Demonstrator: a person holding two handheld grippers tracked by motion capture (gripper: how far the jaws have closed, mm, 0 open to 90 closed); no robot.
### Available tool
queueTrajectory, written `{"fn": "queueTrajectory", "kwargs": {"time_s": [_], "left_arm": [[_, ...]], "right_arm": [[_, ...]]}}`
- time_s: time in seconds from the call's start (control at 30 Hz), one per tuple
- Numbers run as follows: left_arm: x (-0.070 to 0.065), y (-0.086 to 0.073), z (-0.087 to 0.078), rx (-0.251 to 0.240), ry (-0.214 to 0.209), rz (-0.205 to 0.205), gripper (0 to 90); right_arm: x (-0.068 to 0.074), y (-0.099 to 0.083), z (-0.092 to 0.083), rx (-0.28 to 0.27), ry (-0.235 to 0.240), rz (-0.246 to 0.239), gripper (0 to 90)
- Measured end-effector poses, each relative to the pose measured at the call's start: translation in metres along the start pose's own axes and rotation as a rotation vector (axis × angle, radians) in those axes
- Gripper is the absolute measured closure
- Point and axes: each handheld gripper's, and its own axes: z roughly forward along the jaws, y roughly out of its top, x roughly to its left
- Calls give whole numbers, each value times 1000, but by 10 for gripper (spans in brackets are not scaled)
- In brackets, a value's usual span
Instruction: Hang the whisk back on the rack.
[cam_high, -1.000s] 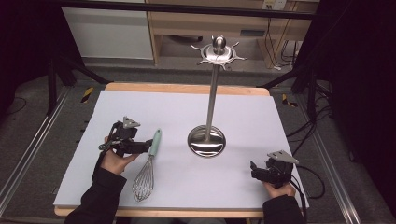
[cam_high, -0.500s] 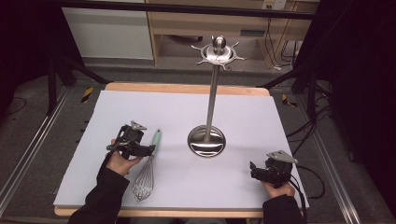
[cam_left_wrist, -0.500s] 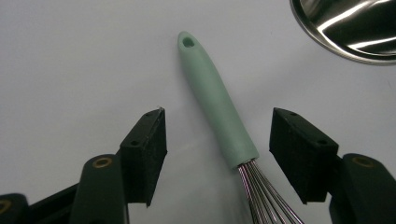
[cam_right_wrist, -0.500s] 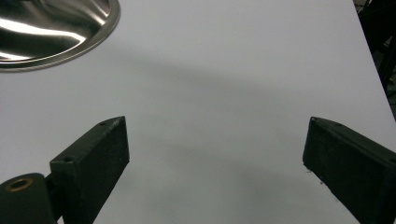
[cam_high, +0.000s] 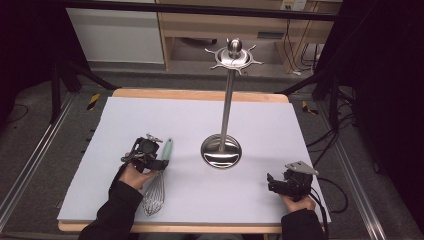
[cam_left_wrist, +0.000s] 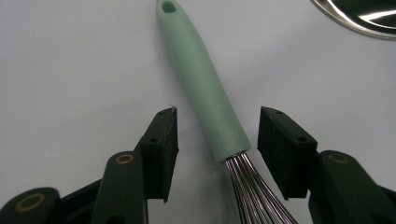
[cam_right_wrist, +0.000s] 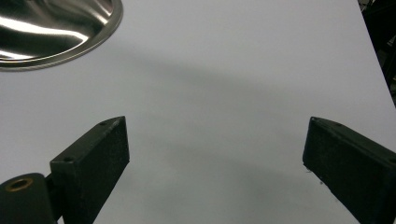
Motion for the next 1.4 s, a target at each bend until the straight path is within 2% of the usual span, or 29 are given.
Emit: {"fn": "queueTrajectory", "kwargs": {"time_s": [0.13, 0.43, 0.6, 0.73, 1.03, 1.13, 1.2, 1.27, 1.4], "left_arm": [[0, -1, 5, 18, 0, -4, 511], [1, -3, 16, 58, -31, -33, 571], [0, -2, 17, 66, -32, -33, 601], [-1, -1, 17, 80, -46, -17, 625], [-3, -1, 16, 101, -47, 29, 650], [-4, 0, 15, 100, -40, 43, 627], [-4, 1, 14, 105, -33, 44, 527], [-4, 3, 11, 97, -21, 31, 472], [-5, 10, 1, 86, -11, 15, 421]], "right_arm": [[0, 0, 0, 1, 0, -2, 76], [1, 0, 0, 3, 1, 2, 76], [0, 0, 0, 1, -1, -2, 75], [0, 0, 0, -1, -5, -1, 75], [0, 0, 0, 0, -2, 1, 75], [1, 0, 0, 2, -1, 2, 75], [1, 0, 0, 1, 1, 2, 75], [0, 0, 0, 4, 0, 0, 75], [1, 0, 1, 7, 1, 2, 75]]}}
